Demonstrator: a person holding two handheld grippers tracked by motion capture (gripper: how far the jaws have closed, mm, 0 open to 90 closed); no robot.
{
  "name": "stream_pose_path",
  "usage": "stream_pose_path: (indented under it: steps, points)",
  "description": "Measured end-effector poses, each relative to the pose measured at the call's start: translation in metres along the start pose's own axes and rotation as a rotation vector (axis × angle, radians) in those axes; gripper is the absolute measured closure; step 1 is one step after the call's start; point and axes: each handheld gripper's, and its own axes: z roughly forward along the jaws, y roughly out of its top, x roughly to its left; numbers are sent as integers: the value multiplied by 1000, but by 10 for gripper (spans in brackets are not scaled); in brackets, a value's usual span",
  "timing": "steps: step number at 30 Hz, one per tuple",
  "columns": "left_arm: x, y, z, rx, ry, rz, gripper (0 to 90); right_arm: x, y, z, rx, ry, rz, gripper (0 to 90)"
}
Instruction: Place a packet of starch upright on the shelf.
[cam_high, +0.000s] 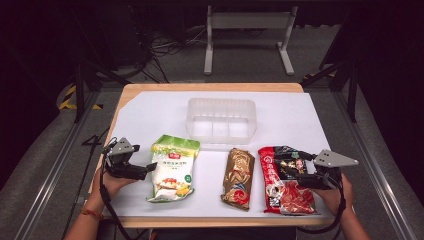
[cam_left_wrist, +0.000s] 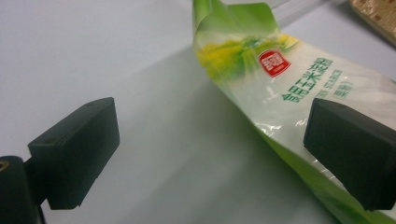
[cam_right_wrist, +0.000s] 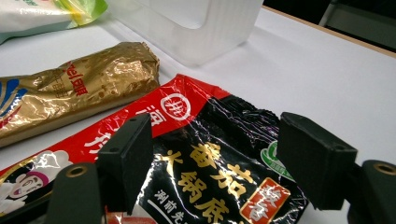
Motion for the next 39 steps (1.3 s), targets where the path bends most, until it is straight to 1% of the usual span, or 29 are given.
stream_pose_path:
  steps: [2, 4, 5, 6, 9, 10, 11, 12, 13, 14, 17, 18, 21, 22, 23, 24, 25, 26, 27, 28, 29, 30, 32, 33, 34, 36, 38, 39]
  points:
    - [-2, 1, 0, -4, -3, 0, 55, -1, -1, -1, -1, -2, 7, 279]
    - [-1, 0, -1, -8, -16, -11, 56, -1, 0, -1, 0, -4, 7, 279]
    - [-1, -1, -2, -11, -14, -14, 49, 0, 0, -2, -1, -6, 9, 279]
    - [0, -2, -2, -14, -20, -22, 48, 0, 1, -2, 1, -8, 6, 278]
    - [0, -3, -4, -17, -20, -17, 48, 1, 2, -1, 4, -10, -4, 278]
    - [0, -2, -5, -22, -23, -24, 56, 2, 3, 0, 6, -11, -7, 275]
    - [1, 0, -5, -35, -54, -32, 65, 2, 3, 0, 9, -12, -7, 272]
    - [1, 1, -4, -42, -67, -39, 65, 2, 2, 0, 10, -10, -6, 272]
    - [0, 2, -3, -36, -86, -46, 67, 3, 2, 0, 9, -9, -6, 272]
    - [-1, 4, -3, -36, -98, -45, 66, 3, 2, 0, 9, -9, -5, 272]
    - [-2, 7, -5, -69, -142, -58, 69, 2, 1, -1, 8, -9, -5, 268]
    - [-2, 8, -5, -72, -149, -65, 72, 2, 1, 0, 8, -10, -7, 267]
    - [-2, 9, -3, -67, -146, -75, 71, 2, 1, 0, 7, -7, -3, 267]
    - [1, 10, 1, -66, -155, -99, 69, 3, 1, 1, 9, -2, -6, 266]
    - [1, 10, 1, -66, -155, -99, 59, 3, 1, 1, 9, -2, -6, 266]
    - [3, 11, 3, -66, -149, -116, 59, 4, 2, 2, 12, -2, -10, 265]
    - [6, 12, 9, -65, -177, -161, 61, 4, 2, 2, 12, -1, -12, 262]
    - [7, 13, 12, -51, -186, -163, 61, 4, 2, 2, 11, -2, -12, 260]
    - [7, 13, 12, -51, -186, -163, 61, 4, 2, 2, 11, -2, -12, 260]
    - [8, 14, 17, -33, -190, -165, 61, 4, 2, 2, 11, -2, -10, 260]
    - [8, 15, 22, -22, -207, -176, 60, 4, 2, 2, 12, -3, -7, 259]
    - [8, 15, 25, -12, -210, -177, 59, 4, 2, 2, 8, -2, -5, 258]
    - [8, 14, 32, 13, -250, -195, 59, 3, 2, 1, 8, -3, -4, 256]
    - [8, 13, 34, 24, -261, -199, 59, 3, 1, 1, 5, -2, -2, 255]
    - [7, 11, 37, 33, -283, -211, 61, 3, 1, 1, 6, -1, -1, 255]
    - [5, 10, 41, 59, -320, -206, 69, 2, 0, 1, 8, -3, 2, 251]
    - [3, 10, 42, 67, -327, -200, 103, 3, 1, 1, 4, -1, 2, 251]
    - [0, 11, 44, 70, -334, -196, 123, 3, 1, 1, 3, -3, 1, 251]
